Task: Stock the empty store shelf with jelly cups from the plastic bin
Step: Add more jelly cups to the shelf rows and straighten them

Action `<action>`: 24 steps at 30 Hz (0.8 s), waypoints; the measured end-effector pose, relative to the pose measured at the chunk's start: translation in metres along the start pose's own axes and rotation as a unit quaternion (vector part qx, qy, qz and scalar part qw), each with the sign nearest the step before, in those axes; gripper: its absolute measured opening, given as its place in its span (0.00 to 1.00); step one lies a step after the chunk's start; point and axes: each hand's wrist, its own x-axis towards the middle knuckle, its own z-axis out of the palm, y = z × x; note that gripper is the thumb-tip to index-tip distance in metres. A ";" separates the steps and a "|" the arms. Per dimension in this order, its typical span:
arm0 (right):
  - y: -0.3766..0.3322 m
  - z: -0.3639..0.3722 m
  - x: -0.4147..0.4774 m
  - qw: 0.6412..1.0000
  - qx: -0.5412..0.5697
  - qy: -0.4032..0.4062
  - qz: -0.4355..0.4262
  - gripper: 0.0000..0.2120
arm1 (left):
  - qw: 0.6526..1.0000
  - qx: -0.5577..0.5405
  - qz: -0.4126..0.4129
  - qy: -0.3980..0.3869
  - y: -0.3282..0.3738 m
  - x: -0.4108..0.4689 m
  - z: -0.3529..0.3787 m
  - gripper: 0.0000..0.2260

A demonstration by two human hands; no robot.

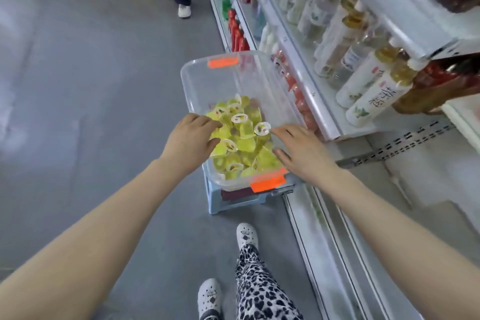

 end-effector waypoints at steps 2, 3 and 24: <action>0.011 0.019 0.031 0.999 0.009 -0.039 -0.012 0.23 | 1.000 -0.007 -0.014 -0.004 -0.005 0.021 0.009 0.16; 0.015 0.028 0.046 0.998 0.010 -0.060 -0.018 0.24 | 1.000 -0.011 -0.019 -0.004 -0.008 0.031 0.014 0.16; 0.030 0.134 0.188 0.962 0.070 -0.263 0.035 0.30 | 0.998 -0.003 -0.060 0.007 -0.040 0.079 0.057 0.13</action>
